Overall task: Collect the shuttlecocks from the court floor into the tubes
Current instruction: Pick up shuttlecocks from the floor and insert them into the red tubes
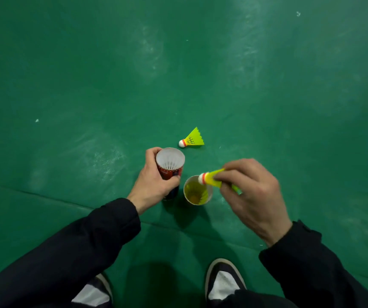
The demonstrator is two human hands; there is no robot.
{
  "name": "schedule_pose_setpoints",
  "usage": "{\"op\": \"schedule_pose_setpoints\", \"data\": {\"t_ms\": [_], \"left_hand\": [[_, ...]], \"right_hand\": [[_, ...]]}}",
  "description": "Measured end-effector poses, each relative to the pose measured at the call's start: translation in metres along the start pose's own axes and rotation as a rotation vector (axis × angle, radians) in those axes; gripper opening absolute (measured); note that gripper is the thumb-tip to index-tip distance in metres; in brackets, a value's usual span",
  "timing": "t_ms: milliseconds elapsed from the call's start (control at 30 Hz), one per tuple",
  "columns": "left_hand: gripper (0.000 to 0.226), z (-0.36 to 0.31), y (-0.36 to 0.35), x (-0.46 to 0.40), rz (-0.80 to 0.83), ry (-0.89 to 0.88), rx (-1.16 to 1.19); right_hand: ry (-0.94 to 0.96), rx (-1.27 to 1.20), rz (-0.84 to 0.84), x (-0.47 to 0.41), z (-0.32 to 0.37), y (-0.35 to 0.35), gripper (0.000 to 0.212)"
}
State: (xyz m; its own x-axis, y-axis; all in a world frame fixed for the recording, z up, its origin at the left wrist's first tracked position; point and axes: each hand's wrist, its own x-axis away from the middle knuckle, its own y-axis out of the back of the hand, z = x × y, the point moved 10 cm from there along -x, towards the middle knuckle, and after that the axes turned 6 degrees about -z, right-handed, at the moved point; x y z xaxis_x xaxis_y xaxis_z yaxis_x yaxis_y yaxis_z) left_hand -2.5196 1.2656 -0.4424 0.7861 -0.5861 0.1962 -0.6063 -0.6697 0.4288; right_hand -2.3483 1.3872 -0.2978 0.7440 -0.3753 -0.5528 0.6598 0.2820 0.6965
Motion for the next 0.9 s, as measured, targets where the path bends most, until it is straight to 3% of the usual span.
{"op": "schedule_pose_setpoints", "data": {"t_ms": [133,233,333,467,567,667,767,800,833,900], "left_hand": [[0.067,-0.006,0.001,-0.001,-0.004,-0.009,-0.002],[0.067,-0.012,0.000,0.001,0.001,-0.025,0.031],[0.066,-0.012,0.001,0.001,-0.009,-0.024,0.041],[0.065,-0.010,0.000,0.002,-0.017,-0.013,0.052],[0.065,-0.009,-0.003,0.002,-0.004,-0.014,0.051],[0.066,0.000,0.003,0.002,-0.038,0.018,0.059],[0.067,0.008,0.016,0.003,-0.116,0.049,0.060],[0.067,0.011,0.019,0.004,-0.124,0.058,0.057],[0.067,0.014,0.021,0.005,-0.128,0.063,0.052],[0.068,0.019,0.025,0.010,-0.128,0.076,0.046]], "right_hand": [[0.149,0.131,0.392,0.025,0.022,-0.063,0.010],[0.066,0.035,0.397,0.025,0.029,-0.071,0.026],[0.002,0.089,0.299,0.025,0.022,-0.058,0.022],[-0.041,0.341,0.678,0.056,0.003,-0.093,0.046],[-0.003,0.366,0.774,0.058,0.009,-0.106,0.059],[-0.019,0.257,0.666,0.037,0.016,-0.096,0.064],[-0.220,0.037,0.191,-0.013,-0.007,-0.058,0.030],[-0.319,0.005,0.101,-0.026,-0.030,-0.060,0.018],[-0.456,-0.024,0.079,-0.035,-0.060,-0.074,0.014],[-0.735,-0.071,0.163,-0.042,-0.119,-0.119,0.035]]}}
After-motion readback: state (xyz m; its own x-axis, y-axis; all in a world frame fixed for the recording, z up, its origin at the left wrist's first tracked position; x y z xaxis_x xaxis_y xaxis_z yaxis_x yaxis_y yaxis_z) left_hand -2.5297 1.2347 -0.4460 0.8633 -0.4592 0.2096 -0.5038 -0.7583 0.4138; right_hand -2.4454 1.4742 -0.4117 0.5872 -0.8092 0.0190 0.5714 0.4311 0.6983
